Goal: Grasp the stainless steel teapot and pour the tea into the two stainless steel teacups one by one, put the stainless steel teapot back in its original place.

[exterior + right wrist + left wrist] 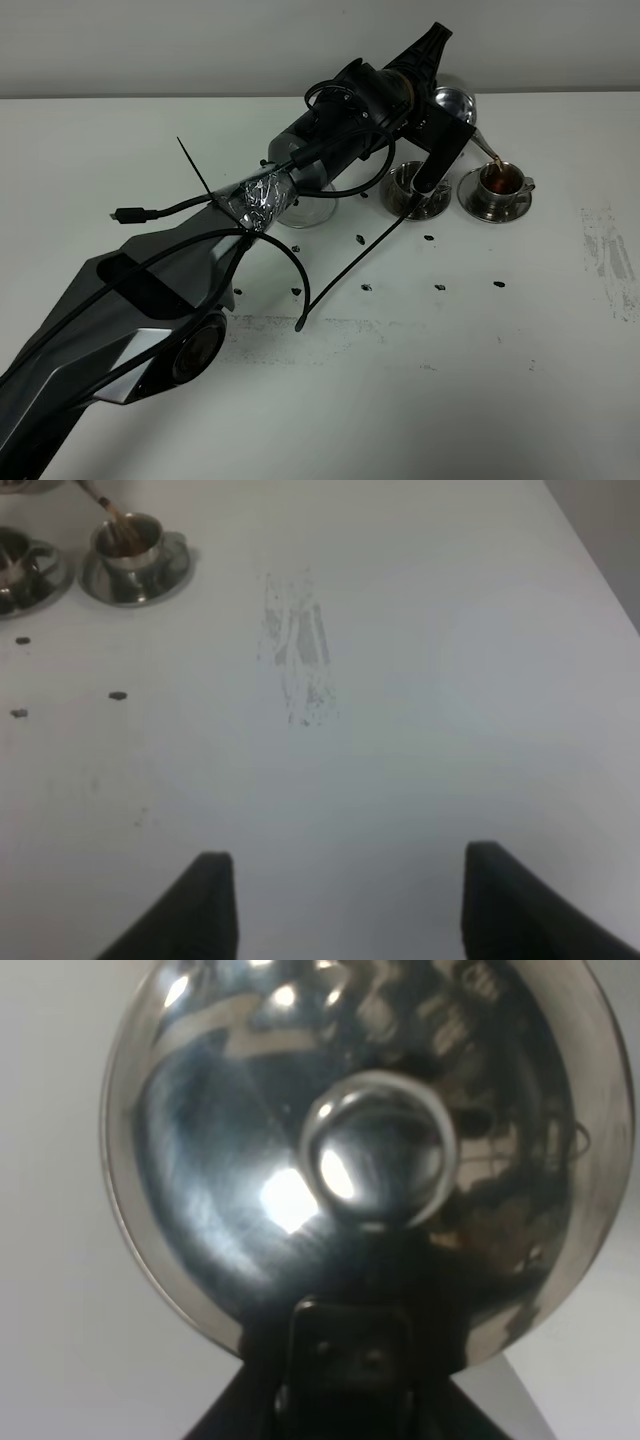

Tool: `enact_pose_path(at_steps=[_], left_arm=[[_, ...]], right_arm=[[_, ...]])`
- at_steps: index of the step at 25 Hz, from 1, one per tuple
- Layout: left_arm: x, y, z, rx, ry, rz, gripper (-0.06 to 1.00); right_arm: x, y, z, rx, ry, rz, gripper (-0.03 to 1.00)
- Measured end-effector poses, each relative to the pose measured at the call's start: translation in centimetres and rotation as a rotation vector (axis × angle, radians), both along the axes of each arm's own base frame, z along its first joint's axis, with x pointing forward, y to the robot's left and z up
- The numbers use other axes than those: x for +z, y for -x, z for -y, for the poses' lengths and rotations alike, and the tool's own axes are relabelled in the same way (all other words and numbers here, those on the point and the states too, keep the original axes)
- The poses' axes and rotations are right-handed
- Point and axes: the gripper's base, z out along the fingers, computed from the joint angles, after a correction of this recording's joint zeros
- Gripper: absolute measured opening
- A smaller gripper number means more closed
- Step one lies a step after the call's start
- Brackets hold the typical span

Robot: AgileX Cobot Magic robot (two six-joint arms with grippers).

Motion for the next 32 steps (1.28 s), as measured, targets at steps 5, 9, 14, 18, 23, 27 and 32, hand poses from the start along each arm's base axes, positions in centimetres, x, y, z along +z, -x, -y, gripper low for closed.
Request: enact_pose_path(at_steps=[5,9,14,18,23,27,32], left_arm=[[0.08,-0.07,-0.03,-0.003,-0.010,0.015,0.18],[0.11,-0.07,-0.03,-0.004,-0.018,0.021,0.18],[0.22,-0.15,-0.02,-0.010,-0.025,0.040,0.18],[0.27,-0.18,-0.02,-0.012,-0.029,0.048,0.18],[0.30,-0.22,-0.07,-0.012,-0.039,0.056,0.18],[0.32,-0.23,-0.07,-0.013,-0.040,0.058,0.18],[0.35,-0.13,0.10,-0.018,-0.038,0.062,0.18]], right_arm=[[0.00,0.00,0.00,0.000,0.000,0.000,0.49],[0.00,0.00,0.00,0.000,0.000,0.000,0.49],[0.00,0.00,0.00,0.000,0.000,0.000,0.49],[0.00,0.00,0.00,0.000,0.000,0.000,0.49],[0.00,0.00,0.00,0.000,0.000,0.000,0.49],[0.00,0.00,0.00,0.000,0.000,0.000,0.49],[0.00,0.00,0.00,0.000,0.000,0.000,0.49]])
